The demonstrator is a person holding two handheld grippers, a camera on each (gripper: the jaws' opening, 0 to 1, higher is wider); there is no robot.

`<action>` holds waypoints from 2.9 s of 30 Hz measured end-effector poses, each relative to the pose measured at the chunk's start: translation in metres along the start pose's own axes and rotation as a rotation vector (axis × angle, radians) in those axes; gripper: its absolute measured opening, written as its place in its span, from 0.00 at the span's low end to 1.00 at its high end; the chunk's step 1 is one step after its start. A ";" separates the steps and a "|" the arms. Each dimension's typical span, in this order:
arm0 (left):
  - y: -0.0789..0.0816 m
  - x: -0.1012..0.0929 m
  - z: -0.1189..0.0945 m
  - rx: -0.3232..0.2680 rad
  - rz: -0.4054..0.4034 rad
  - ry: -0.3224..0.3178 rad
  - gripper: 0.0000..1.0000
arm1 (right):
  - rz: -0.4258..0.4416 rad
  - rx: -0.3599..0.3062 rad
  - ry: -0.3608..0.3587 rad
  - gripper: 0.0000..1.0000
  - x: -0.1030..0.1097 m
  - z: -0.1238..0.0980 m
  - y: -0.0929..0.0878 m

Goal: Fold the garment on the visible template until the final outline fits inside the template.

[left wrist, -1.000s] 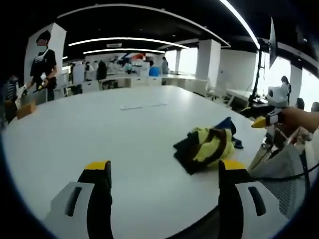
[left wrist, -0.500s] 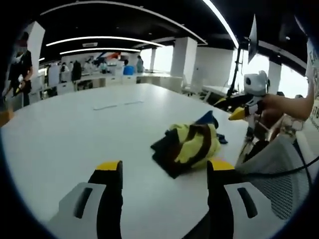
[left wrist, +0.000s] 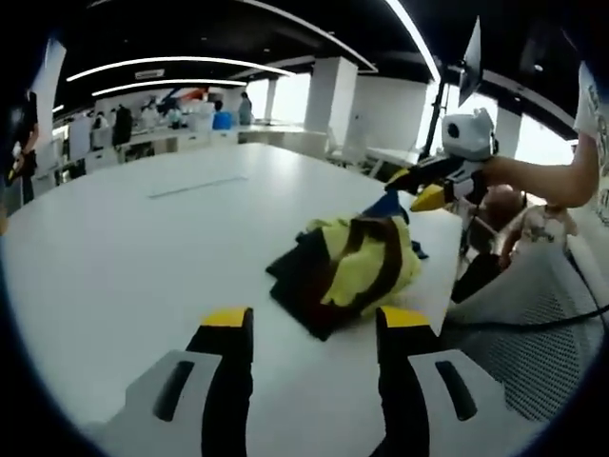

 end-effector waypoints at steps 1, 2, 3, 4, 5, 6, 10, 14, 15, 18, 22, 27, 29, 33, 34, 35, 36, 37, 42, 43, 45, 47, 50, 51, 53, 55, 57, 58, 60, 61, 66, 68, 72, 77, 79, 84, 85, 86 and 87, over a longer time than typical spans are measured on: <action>-0.001 0.001 0.002 0.003 0.001 0.001 0.45 | 0.001 0.003 0.001 0.37 -0.001 0.001 -0.001; -0.003 0.002 0.005 0.008 0.003 0.000 0.44 | 0.002 0.005 0.001 0.36 -0.001 0.002 -0.001; -0.004 0.002 0.007 0.011 0.000 -0.001 0.43 | 0.003 0.008 0.001 0.35 -0.002 0.003 -0.002; -0.006 0.004 0.010 0.015 -0.010 -0.002 0.41 | 0.004 0.011 0.002 0.34 -0.003 0.004 -0.003; -0.007 0.004 0.012 0.019 -0.016 -0.001 0.40 | 0.008 0.015 0.004 0.33 -0.003 0.005 -0.004; -0.009 0.005 0.015 0.025 -0.024 0.005 0.36 | 0.011 0.018 0.005 0.32 -0.004 0.006 -0.005; -0.012 0.004 0.020 0.041 -0.016 0.000 0.29 | 0.024 0.019 0.009 0.30 -0.003 0.007 -0.006; -0.015 0.005 0.026 0.043 -0.046 -0.003 0.26 | 0.038 0.023 0.014 0.28 -0.003 0.009 -0.008; -0.016 0.006 0.029 0.047 -0.046 -0.002 0.25 | 0.041 0.027 0.016 0.27 -0.003 0.010 -0.009; -0.020 0.005 0.034 0.071 -0.041 -0.003 0.22 | 0.052 0.034 0.028 0.23 -0.001 0.011 -0.010; -0.025 0.004 0.040 0.096 -0.042 -0.015 0.19 | 0.061 0.045 0.043 0.18 0.001 0.011 -0.013; -0.028 0.005 0.045 0.115 -0.044 -0.024 0.14 | 0.065 0.058 0.056 0.13 0.003 0.012 -0.015; -0.029 0.004 0.047 0.121 -0.042 -0.025 0.13 | 0.066 0.061 0.055 0.12 0.003 0.012 -0.016; -0.031 0.003 0.049 0.138 -0.035 -0.036 0.10 | 0.064 0.067 0.053 0.08 0.004 0.012 -0.016; -0.031 0.003 0.049 0.139 -0.028 -0.039 0.10 | 0.064 0.066 0.053 0.08 0.003 0.012 -0.016; -0.031 0.002 0.050 0.140 -0.023 -0.040 0.10 | 0.065 0.064 0.052 0.07 0.003 0.011 -0.016; -0.031 0.001 0.050 0.148 -0.019 -0.044 0.09 | 0.068 0.061 0.050 0.07 0.003 0.010 -0.016; -0.031 0.001 0.051 0.150 -0.017 -0.045 0.09 | 0.069 0.061 0.048 0.06 0.003 0.010 -0.016; -0.032 0.000 0.055 0.158 -0.009 -0.053 0.05 | 0.070 0.071 0.039 0.02 0.001 0.009 -0.017; -0.032 0.000 0.056 0.160 -0.007 -0.050 0.04 | 0.067 0.075 0.038 0.02 0.002 0.009 -0.018; -0.031 0.000 0.057 0.152 -0.015 -0.049 0.03 | 0.065 0.076 0.037 0.01 0.002 0.009 -0.018; -0.030 0.000 0.058 0.154 -0.018 -0.047 0.01 | 0.062 0.078 0.035 0.00 0.003 0.009 -0.019; -0.029 -0.001 0.058 0.154 -0.013 -0.053 0.00 | 0.059 0.082 0.034 0.00 0.003 0.009 -0.019; -0.029 -0.001 0.058 0.154 -0.013 -0.052 0.00 | 0.058 0.081 0.033 0.00 0.003 0.009 -0.019; -0.029 -0.001 0.056 0.153 -0.013 -0.049 0.00 | 0.056 0.077 0.031 0.00 0.002 0.008 -0.018; -0.026 0.000 0.053 0.141 -0.022 -0.035 0.00 | 0.059 0.075 0.030 0.00 0.002 0.006 -0.017; -0.023 0.000 0.049 0.123 -0.038 -0.032 0.00 | 0.064 0.069 0.027 0.00 0.001 0.003 -0.015; -0.021 0.000 0.047 0.114 -0.040 -0.029 0.00 | 0.068 0.066 0.025 0.00 0.001 0.001 -0.015; -0.019 0.000 0.043 0.105 -0.042 -0.025 0.00 | 0.076 0.064 0.026 0.00 0.000 0.000 -0.015; -0.018 -0.001 0.041 0.100 -0.038 -0.023 0.00 | 0.078 0.064 0.026 0.00 0.000 0.000 -0.015; -0.010 0.000 0.032 0.078 -0.038 -0.010 0.00 | 0.078 0.064 0.023 0.00 0.000 -0.003 -0.014; -0.005 0.000 0.028 0.057 -0.043 -0.008 0.00 | 0.070 0.054 0.018 0.00 -0.001 -0.005 -0.012; 0.010 0.002 0.019 0.015 -0.037 0.013 0.00 | 0.061 0.030 0.002 0.00 -0.004 -0.009 -0.005; 0.033 0.007 0.008 -0.045 -0.018 0.039 0.00 | 0.050 -0.006 -0.021 0.00 -0.009 -0.015 0.007; 0.042 0.009 0.004 -0.066 -0.019 0.047 0.00 | 0.050 -0.016 -0.027 0.00 -0.011 -0.017 0.011; 0.058 0.010 -0.002 -0.104 -0.009 0.057 0.00 | 0.043 -0.046 -0.053 0.00 -0.016 -0.022 0.018; 0.062 0.010 -0.003 -0.116 -0.005 0.058 0.00 | 0.042 -0.050 -0.057 0.00 -0.017 -0.023 0.019; 0.064 0.010 -0.003 -0.119 -0.005 0.058 0.00 | 0.039 -0.053 -0.065 0.00 -0.018 -0.023 0.020; 0.067 0.011 -0.003 -0.126 -0.006 0.060 0.00 | 0.035 -0.055 -0.069 0.00 -0.019 -0.024 0.021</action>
Point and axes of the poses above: the point that each gripper's makers call its tool centre point, and the gripper's own axes: z roughly forward along the fingers, x roughly to its left, y roughly out of its top, the point moved 6 cm from there along -z, roughly backward along the fingers, and after that the axes turned 3 degrees about x, right-handed, at the moved point
